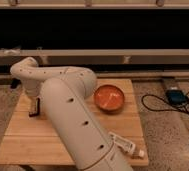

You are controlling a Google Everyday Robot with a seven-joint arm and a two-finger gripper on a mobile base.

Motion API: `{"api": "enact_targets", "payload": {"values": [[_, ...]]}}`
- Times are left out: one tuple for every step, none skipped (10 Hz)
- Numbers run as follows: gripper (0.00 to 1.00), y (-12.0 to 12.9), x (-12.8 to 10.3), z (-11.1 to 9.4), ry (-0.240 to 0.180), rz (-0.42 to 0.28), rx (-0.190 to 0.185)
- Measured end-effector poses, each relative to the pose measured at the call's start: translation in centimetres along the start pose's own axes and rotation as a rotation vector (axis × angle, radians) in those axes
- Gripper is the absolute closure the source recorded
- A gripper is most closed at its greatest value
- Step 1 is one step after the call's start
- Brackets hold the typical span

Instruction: Place the eraser in the ceramic cup

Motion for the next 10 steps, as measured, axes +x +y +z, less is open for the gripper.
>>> {"api": "enact_targets", "payload": {"values": [[0.2,0.2,-0.3,0.3,-0.002,0.014,-0.005],[0.2,0.2,-0.3,0.4,-0.005,0.018,-0.006],[0.2,0.1,-0.3,0.5,-0.016,0.032,0.002],[0.2,0.1,-0.6,0.8,-0.025,0.042,0.008],[0.2,0.5,-2.1,1.6,-0.044,0.065,0.016],[0.2,1.0,-3.3,2.2,-0.053,0.076,0.016],[0.2,1.1,-3.7,2.4,-0.058,0.078,0.02],[0.2,1.3,-4.0,2.7,-0.06,0.075,0.021],[0.2,1.5,-4.2,2.8,-0.065,0.07,0.023],[0.2,1.7,-4.5,2.8,-0.068,0.063,0.025]]}}
